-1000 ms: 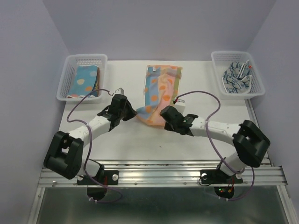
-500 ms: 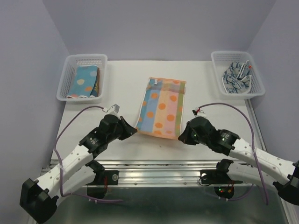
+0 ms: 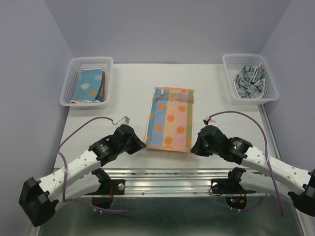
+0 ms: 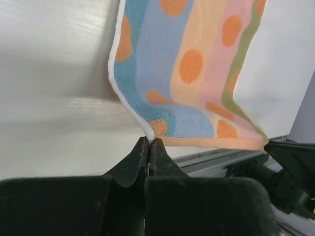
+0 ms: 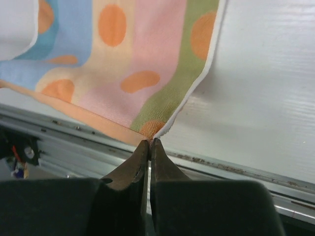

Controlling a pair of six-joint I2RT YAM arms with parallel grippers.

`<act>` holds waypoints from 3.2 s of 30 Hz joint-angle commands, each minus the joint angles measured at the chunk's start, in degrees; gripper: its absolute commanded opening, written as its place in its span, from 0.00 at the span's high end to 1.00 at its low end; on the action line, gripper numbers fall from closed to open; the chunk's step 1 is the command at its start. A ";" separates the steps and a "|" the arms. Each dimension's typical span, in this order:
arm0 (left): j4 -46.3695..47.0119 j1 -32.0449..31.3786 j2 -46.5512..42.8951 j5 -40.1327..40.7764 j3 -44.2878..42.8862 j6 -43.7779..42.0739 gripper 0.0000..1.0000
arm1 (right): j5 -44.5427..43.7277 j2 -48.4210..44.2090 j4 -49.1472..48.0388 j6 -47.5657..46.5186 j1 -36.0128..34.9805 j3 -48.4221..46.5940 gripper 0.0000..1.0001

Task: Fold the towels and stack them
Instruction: Fold the towel

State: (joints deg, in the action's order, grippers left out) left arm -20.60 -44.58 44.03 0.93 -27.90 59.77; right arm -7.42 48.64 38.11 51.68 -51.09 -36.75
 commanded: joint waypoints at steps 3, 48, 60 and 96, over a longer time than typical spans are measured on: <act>3.89 -0.07 10.09 15.05 -13.02 0.79 1.00 | -17.08 4.26 -3.37 0.62 -0.33 -7.89 0.99; 6.53 18.30 72.25 13.93 -72.30 -23.73 1.00 | -7.00 48.13 -30.90 -18.72 31.76 -35.24 0.99; 11.11 18.30 67.41 9.70 -65.79 -23.91 1.00 | -7.34 40.83 -31.60 -19.07 31.84 -29.25 0.99; 5.75 20.23 89.39 7.78 -92.16 -32.52 0.43 | -11.48 62.01 -28.01 -18.37 34.39 -48.23 0.74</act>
State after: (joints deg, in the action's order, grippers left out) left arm -14.96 -25.41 134.06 10.76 -116.36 31.66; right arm -15.44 111.18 7.79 33.30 -17.80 -79.20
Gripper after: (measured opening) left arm 0.392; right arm 0.198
